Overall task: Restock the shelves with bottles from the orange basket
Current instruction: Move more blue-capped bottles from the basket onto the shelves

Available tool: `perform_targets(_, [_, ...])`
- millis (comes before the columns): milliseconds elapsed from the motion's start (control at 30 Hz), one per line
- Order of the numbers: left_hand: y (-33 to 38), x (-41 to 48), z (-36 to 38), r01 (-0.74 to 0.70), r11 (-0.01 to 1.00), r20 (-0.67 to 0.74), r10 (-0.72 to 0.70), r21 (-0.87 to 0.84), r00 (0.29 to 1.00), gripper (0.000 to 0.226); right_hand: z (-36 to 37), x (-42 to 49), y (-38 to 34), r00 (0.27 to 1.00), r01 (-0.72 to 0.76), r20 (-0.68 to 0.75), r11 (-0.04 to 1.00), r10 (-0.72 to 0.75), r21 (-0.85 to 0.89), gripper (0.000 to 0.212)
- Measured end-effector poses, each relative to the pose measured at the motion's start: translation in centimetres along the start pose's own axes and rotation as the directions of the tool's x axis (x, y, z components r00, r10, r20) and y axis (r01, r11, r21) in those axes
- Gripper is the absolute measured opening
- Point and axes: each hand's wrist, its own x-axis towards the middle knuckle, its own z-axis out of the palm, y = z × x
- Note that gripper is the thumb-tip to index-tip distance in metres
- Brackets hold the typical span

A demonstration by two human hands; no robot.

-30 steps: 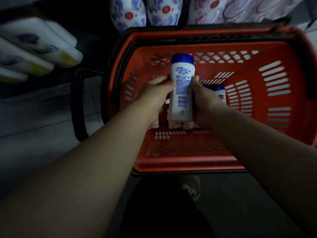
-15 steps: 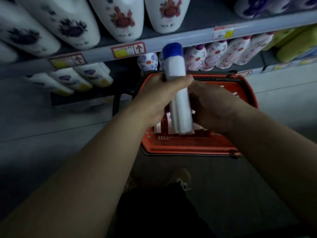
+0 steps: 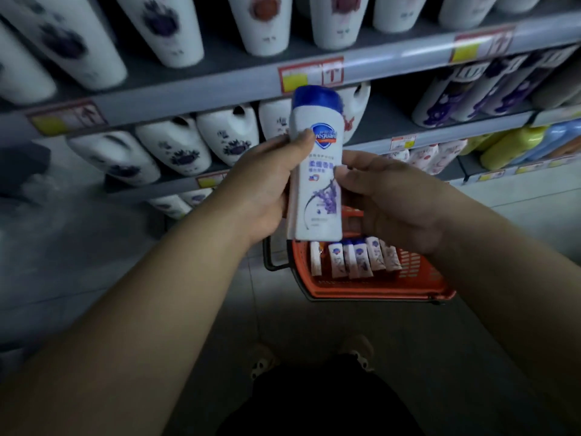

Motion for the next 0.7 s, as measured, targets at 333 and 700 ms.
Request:
perform_targets(333, [12.0, -9.2, -1.0, -0.220, 0.974, 0.066, 0.216, 0.061, 0.974, 0.024, 10.3, -6.3, -8.7, 0.980, 0.200, 0.039, 0.974, -0.197, -0.108, 0.023])
perform_targets(700, [24.7, -17.1, -2.5, -0.522, 0.850, 0.139, 0.510, 0.066, 0.849, 0.031, 20.2, -11.4, -19.0, 0.878, 0.478, 0.146, 0.855, -0.456, -0.204, 0.022])
